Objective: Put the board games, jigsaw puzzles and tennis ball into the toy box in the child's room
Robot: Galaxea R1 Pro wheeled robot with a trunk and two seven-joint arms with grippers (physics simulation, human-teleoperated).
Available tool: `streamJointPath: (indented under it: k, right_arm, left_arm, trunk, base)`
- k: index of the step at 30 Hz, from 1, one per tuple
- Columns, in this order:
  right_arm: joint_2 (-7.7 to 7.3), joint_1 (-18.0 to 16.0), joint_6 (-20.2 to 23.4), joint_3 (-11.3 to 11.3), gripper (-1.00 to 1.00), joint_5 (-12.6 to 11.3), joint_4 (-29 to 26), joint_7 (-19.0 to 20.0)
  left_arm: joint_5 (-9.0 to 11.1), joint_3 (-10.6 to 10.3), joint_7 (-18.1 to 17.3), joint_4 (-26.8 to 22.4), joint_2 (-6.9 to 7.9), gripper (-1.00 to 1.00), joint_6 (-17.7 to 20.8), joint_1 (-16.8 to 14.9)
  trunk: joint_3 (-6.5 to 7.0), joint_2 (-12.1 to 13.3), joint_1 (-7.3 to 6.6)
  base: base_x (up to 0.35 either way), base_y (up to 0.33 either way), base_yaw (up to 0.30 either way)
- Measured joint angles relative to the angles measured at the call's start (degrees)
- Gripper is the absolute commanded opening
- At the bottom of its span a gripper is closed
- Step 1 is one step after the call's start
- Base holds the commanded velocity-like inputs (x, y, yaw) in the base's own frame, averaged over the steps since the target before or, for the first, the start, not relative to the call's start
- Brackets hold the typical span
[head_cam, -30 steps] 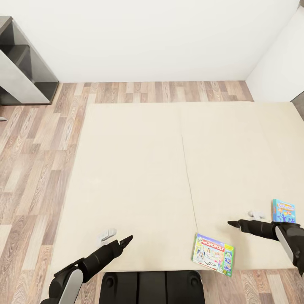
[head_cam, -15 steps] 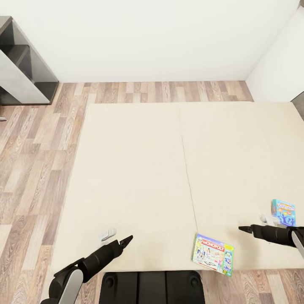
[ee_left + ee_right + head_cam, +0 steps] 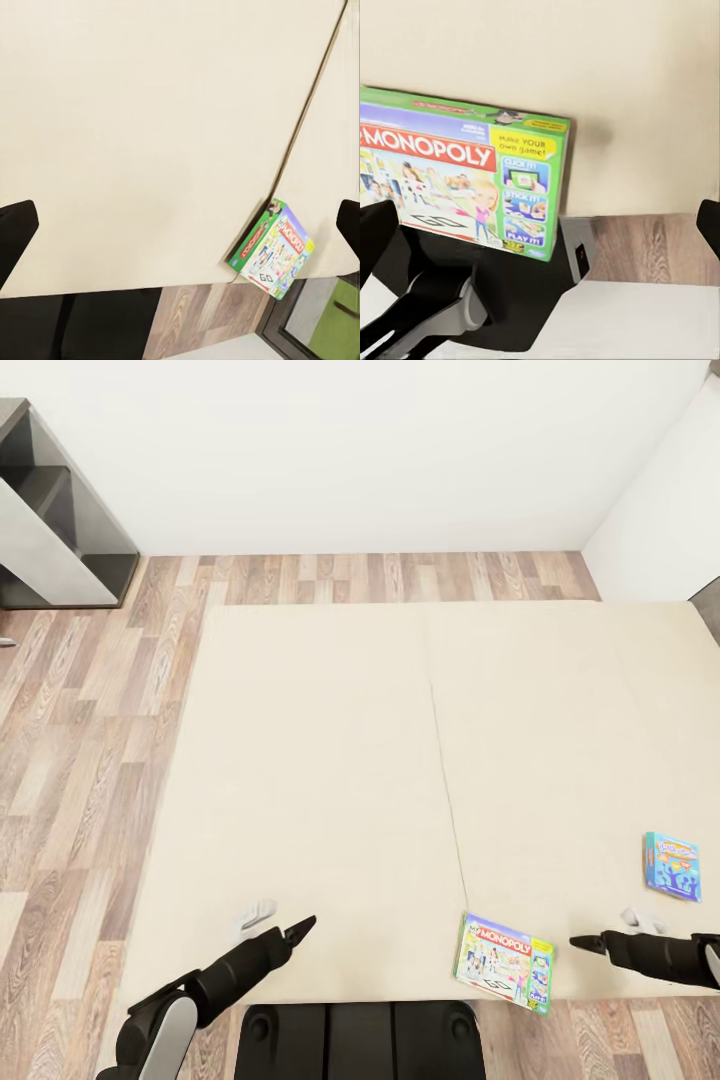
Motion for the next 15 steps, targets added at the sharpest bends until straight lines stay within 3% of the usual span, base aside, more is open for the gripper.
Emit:
streamJointPath:
  k: [15]
  right_arm:
    - [0.45,1.6,4.6,0.6,1.0,0.0,-0.5,3.1]
  left_arm:
    - [0.2,-3.0,-4.7,-2.9,-0.01,1.0,0.3,0.6]
  trunk:
    - [0.0,0.0,0.0]
  base:
    - [0.0,0.0,0.0]
